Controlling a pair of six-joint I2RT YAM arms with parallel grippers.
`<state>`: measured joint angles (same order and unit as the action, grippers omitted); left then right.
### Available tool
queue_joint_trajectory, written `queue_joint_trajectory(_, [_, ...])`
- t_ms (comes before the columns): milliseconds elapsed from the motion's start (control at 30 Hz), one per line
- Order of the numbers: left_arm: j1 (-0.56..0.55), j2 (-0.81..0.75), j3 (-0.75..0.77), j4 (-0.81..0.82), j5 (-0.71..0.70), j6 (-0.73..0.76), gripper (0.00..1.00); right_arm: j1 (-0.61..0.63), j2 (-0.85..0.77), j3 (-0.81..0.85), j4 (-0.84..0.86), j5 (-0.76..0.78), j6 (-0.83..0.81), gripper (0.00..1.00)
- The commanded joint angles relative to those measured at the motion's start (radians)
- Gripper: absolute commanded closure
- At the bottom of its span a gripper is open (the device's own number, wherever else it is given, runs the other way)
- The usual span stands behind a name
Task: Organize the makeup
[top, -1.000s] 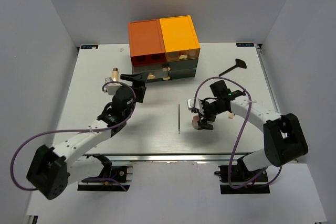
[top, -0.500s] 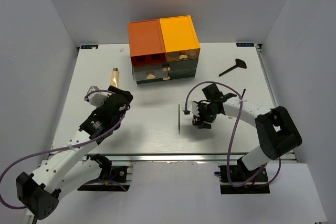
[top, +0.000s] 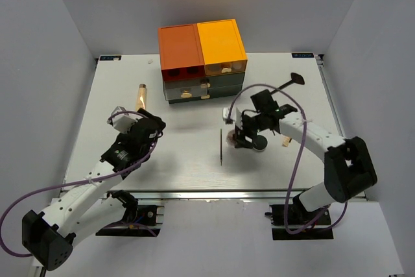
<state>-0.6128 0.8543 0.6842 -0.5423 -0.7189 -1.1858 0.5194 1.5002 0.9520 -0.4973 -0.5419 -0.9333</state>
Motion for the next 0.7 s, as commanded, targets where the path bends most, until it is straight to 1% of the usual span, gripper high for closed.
queue_joint_trajectory(0, [-0.004,-0.02,-0.028,0.071,0.022,0.058,0.02,0.016,-0.123,0.184,0.144,-0.259,0.192,1.0])
queue_joint_trajectory(33, [-0.004,-0.023,-0.04,0.085,0.027,0.063,0.02,0.025,-0.129,0.207,0.219,-0.266,0.261,1.0])
queue_joint_trajectory(67, [-0.004,-0.024,-0.046,0.103,0.03,0.066,0.02,0.036,-0.123,0.232,0.352,-0.253,0.389,1.0])
queue_joint_trajectory(100, [-0.004,-0.027,-0.052,0.11,0.033,0.068,0.02,0.062,-0.11,0.29,0.412,-0.23,0.451,1.0])
queue_joint_trajectory(133, [-0.002,-0.029,-0.057,0.116,0.035,0.069,0.02,0.074,-0.072,0.319,0.474,-0.154,0.52,1.0])
queue_joint_trajectory(167, [-0.004,-0.031,-0.058,0.12,0.035,0.072,0.02,0.088,-0.046,0.353,0.568,-0.104,0.647,1.0])
queue_joint_trajectory(200, [-0.002,-0.034,-0.058,0.122,0.033,0.074,0.02,0.12,0.015,0.429,0.597,0.021,0.706,1.0])
queue_joint_trajectory(233, [-0.002,-0.035,-0.058,0.12,0.032,0.075,0.02,0.134,0.046,0.468,0.615,0.077,0.759,1.0])
queue_joint_trajectory(267, [-0.004,-0.037,-0.057,0.119,0.032,0.077,0.02,0.148,0.08,0.503,0.631,0.141,0.862,1.0])
queue_joint_trajectory(300, [-0.002,-0.038,-0.057,0.117,0.03,0.077,0.02,0.171,0.109,0.565,0.661,0.245,0.904,1.0])
queue_joint_trajectory(333, [-0.004,-0.044,-0.057,0.117,0.03,0.077,0.02,0.182,0.168,0.596,0.666,0.288,0.927,1.0])
queue_joint_trajectory(400, [-0.004,-0.05,-0.055,0.111,0.03,0.075,0.02,0.208,0.224,0.655,0.672,0.364,0.984,1.0])
queue_joint_trajectory(500, [-0.004,-0.08,-0.057,0.096,0.026,0.065,0.02,0.222,0.333,0.763,0.678,0.419,0.973,1.0])
queue_joint_trajectory(567, [-0.004,-0.093,-0.064,0.088,0.022,0.06,0.02,0.222,0.367,0.806,0.655,0.427,0.958,1.0])
queue_joint_trajectory(600, [-0.002,-0.1,-0.066,0.09,0.022,0.06,0.02,0.222,0.38,0.827,0.639,0.428,0.94,0.96])
queue_joint_trajectory(667, [-0.004,-0.116,-0.075,0.099,0.026,0.058,0.02,0.222,0.408,0.858,0.602,0.428,0.901,0.82])
